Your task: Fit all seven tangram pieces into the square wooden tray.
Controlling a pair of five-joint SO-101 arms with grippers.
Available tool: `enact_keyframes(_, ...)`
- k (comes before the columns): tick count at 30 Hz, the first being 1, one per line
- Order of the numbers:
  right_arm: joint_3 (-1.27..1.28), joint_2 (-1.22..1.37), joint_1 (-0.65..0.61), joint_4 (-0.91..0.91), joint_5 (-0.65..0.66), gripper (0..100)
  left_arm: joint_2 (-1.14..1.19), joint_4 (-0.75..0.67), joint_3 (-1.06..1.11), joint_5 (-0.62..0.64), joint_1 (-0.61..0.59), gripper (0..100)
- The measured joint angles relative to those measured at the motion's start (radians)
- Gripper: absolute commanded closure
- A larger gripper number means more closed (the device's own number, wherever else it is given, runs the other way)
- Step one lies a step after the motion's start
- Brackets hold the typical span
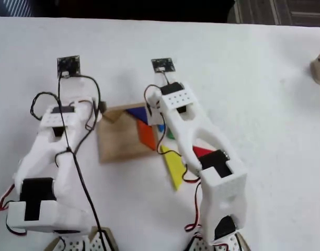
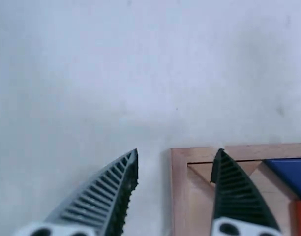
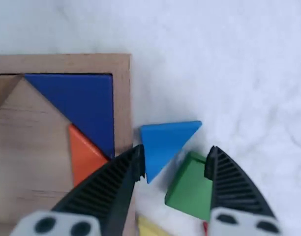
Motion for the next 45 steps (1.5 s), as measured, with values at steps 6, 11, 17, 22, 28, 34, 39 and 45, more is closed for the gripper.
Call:
enact_keyframes(6, 0.000, 0.002, -0.028, -0.025, -0.121, 79.3, 0.000, 0.000, 0.000, 0.000, -0.002, 75)
enact_keyframes(11, -0.003, 0.048, -0.025, -0.064, -0.276, 79.3, 0.000, 0.000, 0.000, 0.000, -0.002, 75)
enact_keyframes(17, -0.026, 0.069, -0.015, -0.074, -0.307, 79.4, 0.000, 0.000, 0.000, 0.000, -0.002, 75)
enact_keyframes(22, -0.028, 0.071, 0.003, -0.074, -0.311, 79.4, 0.000, 0.000, 0.000, 0.000, -0.002, 75)
enact_keyframes(28, -0.031, 0.071, 0.015, -0.063, -0.311, 79.4, 0.000, 0.000, 0.000, 0.000, -0.002, 75)
enact_keyframes(34, -0.032, 0.071, 0.031, -0.049, -0.311, 79.4, 0.000, 0.000, 0.000, 0.000, -0.002, 75)
enact_keyframes(39, -0.034, 0.075, 0.054, -0.041, -0.313, 79.4, 0.000, 0.000, 0.000, 0.000, -0.002, 75)
enact_keyframes(45, -0.034, 0.075, 0.054, -0.041, -0.313, 79.4, 0.000, 0.000, 0.000, 0.000, -0.002, 75)
